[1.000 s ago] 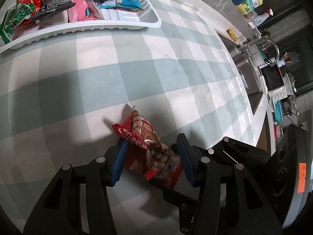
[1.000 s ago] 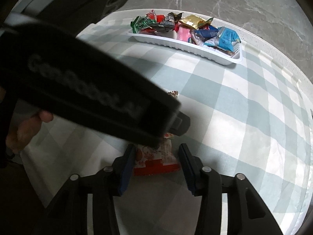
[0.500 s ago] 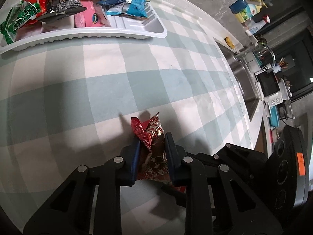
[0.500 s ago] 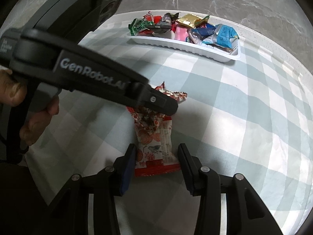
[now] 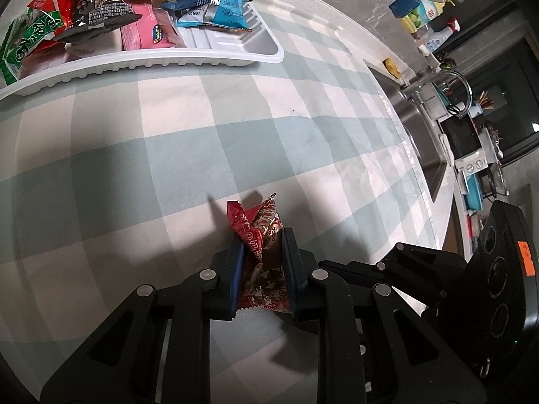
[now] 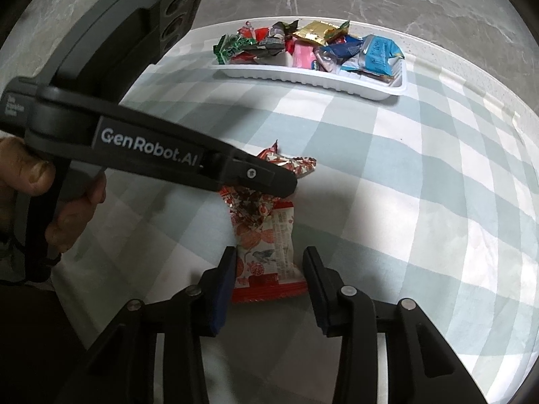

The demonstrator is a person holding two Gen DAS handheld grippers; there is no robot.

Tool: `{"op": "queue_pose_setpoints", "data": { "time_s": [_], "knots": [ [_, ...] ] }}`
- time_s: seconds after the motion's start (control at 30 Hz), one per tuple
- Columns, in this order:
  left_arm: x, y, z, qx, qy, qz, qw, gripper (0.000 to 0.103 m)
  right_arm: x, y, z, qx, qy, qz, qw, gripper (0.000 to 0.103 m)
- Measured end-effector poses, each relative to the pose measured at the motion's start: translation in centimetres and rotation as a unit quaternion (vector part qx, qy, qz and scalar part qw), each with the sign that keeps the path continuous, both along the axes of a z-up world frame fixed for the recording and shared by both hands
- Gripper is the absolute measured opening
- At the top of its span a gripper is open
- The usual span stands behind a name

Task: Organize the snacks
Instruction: 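Grasp the red candy packet with the left tool while the right tool grasps the red-white packet, then carry the red candy packet to the tray with the left tool while the right tool carries its packet there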

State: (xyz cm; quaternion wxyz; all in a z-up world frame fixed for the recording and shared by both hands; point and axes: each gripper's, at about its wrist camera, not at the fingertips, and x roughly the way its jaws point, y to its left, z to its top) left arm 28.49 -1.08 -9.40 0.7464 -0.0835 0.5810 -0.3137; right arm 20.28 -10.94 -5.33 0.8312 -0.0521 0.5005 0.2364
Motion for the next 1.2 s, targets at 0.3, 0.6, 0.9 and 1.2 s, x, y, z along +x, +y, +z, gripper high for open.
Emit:
{"op": "queue_pose_setpoints", "data": {
  "time_s": [0.3,0.6,0.9,1.2],
  "knots": [
    [0.2,0.7,1.0,-0.021,-0.005,0.010,0.9997,0.018,-0.2,-2.5,1.1,0.044,0.013,-0.034,0.998,0.042],
    [0.6,2.6,2.7,-0.035,-0.018,0.028,0.9988,0.018,0.5,-4.3,2.1,0.084,0.018,-0.066,0.994,0.042],
    [1.3,4.2,4.6,-0.030,-0.041,0.041,0.9979,0.018,1.7,-4.7,3.2,0.103,0.011,-0.073,0.992,0.042],
    [2.3,5.4,7.7,-0.024,-0.075,0.043,0.9959,0.018,4.5,-4.9,5.0,0.124,-0.002,-0.078,0.989,0.042]
  ]
}}
